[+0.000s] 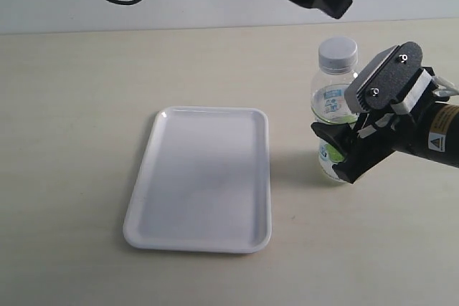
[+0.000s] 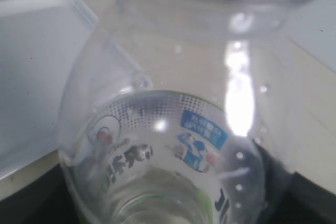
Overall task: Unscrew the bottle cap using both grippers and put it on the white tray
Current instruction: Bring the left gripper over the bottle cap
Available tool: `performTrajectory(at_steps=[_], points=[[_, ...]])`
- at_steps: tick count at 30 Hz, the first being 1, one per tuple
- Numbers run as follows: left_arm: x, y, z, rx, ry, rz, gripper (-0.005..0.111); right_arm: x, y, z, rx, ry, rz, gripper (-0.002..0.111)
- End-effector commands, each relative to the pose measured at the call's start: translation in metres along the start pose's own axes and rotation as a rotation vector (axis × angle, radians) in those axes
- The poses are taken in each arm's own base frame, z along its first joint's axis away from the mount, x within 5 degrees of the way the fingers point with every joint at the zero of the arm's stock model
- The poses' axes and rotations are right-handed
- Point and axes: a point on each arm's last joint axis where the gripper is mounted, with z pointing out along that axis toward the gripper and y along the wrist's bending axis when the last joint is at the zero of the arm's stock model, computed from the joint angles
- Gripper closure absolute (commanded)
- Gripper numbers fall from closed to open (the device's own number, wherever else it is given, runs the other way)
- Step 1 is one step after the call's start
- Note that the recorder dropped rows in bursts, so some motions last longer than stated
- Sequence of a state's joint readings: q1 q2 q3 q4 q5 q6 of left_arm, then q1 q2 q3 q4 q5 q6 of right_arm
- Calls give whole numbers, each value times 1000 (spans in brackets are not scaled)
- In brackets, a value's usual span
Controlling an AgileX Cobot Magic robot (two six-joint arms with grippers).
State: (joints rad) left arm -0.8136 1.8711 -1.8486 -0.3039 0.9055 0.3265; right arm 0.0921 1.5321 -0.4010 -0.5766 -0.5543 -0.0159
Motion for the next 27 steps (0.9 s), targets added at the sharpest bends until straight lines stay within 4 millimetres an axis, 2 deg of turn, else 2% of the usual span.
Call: performTrajectory(at_steps=[1,4,11,27], points=[[-7,-2,17,66,112,-52,36,-1,0,-1,-2,5,-25,108],[-8,-4,27,80,145,-60,36,-1,0,-1,-2,5,-25,108],[-12,-21,38,13,166,55,36,-1,0,-1,-2,7,-25,108],[-11,-17,52,-4,145,61,36,0,0,-1,-2,20,-25,108]])
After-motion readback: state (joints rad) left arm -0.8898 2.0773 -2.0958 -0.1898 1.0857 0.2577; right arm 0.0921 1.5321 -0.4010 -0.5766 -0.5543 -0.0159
